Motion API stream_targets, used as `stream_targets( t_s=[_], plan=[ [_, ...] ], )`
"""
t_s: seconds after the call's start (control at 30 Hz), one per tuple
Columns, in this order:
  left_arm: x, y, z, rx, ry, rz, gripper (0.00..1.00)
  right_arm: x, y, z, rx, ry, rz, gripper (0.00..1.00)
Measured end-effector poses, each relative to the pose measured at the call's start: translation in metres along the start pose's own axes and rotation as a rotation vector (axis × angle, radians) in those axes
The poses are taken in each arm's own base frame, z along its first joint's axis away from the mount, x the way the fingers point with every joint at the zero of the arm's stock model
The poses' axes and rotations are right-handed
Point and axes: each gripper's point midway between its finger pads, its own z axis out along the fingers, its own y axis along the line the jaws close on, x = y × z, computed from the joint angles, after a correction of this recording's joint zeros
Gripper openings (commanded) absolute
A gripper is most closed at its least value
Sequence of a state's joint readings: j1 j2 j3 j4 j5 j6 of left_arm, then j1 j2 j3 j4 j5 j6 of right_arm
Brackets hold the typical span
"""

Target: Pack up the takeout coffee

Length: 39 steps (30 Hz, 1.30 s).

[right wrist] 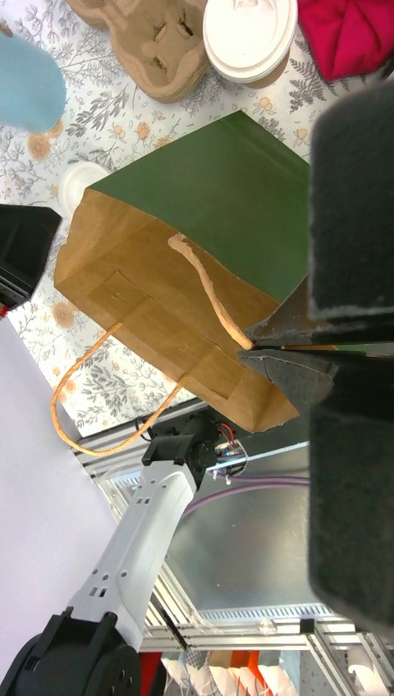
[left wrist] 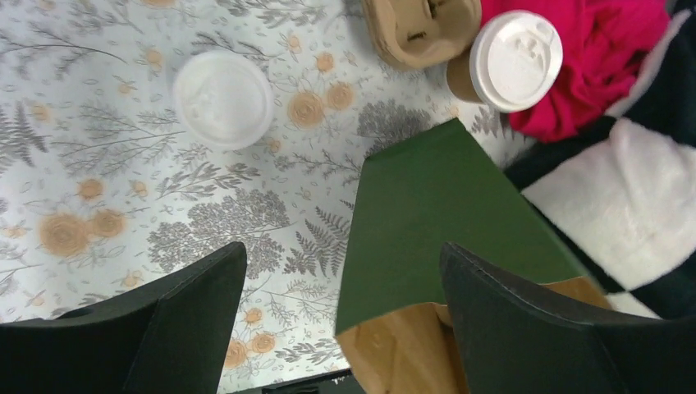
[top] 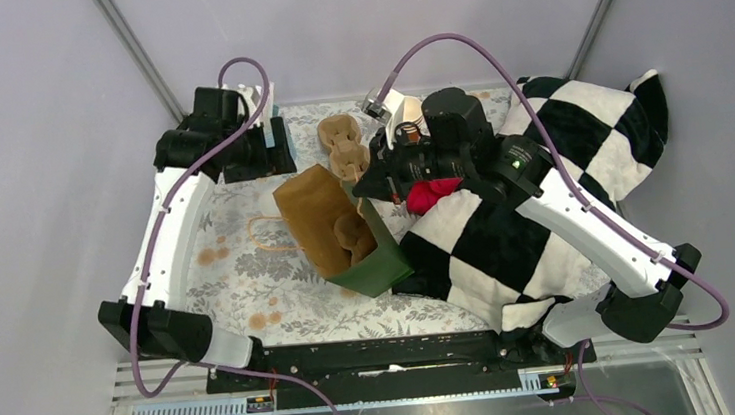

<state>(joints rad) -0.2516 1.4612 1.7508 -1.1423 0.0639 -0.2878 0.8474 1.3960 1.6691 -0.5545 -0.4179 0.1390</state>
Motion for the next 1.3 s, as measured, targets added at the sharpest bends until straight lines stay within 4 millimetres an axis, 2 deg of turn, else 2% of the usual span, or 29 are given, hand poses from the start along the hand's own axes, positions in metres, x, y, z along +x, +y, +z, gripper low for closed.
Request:
stream_targets(
  t_s=[0.1, 0.2, 0.33, 0.47, 0.6, 0.67, 0.9, 1.1, 1.2, 1.3],
  plan=[
    [0.016, 0.001, 0.005, 0.094, 0.023, 0.014, 0.91, -0.004, 0.003, -0.003, -0.016, -0.007, -0.002, 0.0],
    [0.022, -0.016, -0.007, 0.211, -0.027, 0.065, 0.92, -0.007, 0.006, -0.004, -0.027, -0.009, -0.003, 0.0],
    [0.017, -0.034, -0.03, 0.323, -0.129, 0.119, 0.94, -0.007, 0.008, -0.005, -0.04, -0.005, -0.001, 0.0],
    [0.001, -0.037, -0.04, 0.327, -0.212, 0.127, 0.94, -0.004, 0.007, -0.003, -0.039, 0.007, 0.004, 0.0],
    [-0.008, -0.043, -0.047, 0.353, -0.243, 0.14, 0.84, -0.002, 0.006, -0.003, -0.037, 0.016, 0.008, 0.0],
    [-0.008, -0.048, -0.049, 0.383, -0.243, 0.16, 0.75, -0.002, 0.006, -0.003, -0.039, 0.016, 0.009, 0.0],
    [0.011, -0.056, -0.04, 0.466, -0.188, 0.223, 0.71, -0.003, 0.008, 0.001, -0.056, 0.026, 0.012, 0.0],
    [0.023, -0.056, -0.026, 0.489, -0.132, 0.231, 0.5, -0.004, 0.006, 0.003, -0.057, 0.028, 0.015, 0.0],
    [0.023, -0.055, -0.017, 0.487, -0.115, 0.233, 0.45, -0.004, 0.005, 0.003, -0.055, 0.028, 0.016, 0.0],
    [0.025, -0.056, -0.01, 0.485, -0.096, 0.236, 0.45, -0.005, 0.005, 0.003, -0.055, 0.026, 0.015, 0.0]
  ],
)
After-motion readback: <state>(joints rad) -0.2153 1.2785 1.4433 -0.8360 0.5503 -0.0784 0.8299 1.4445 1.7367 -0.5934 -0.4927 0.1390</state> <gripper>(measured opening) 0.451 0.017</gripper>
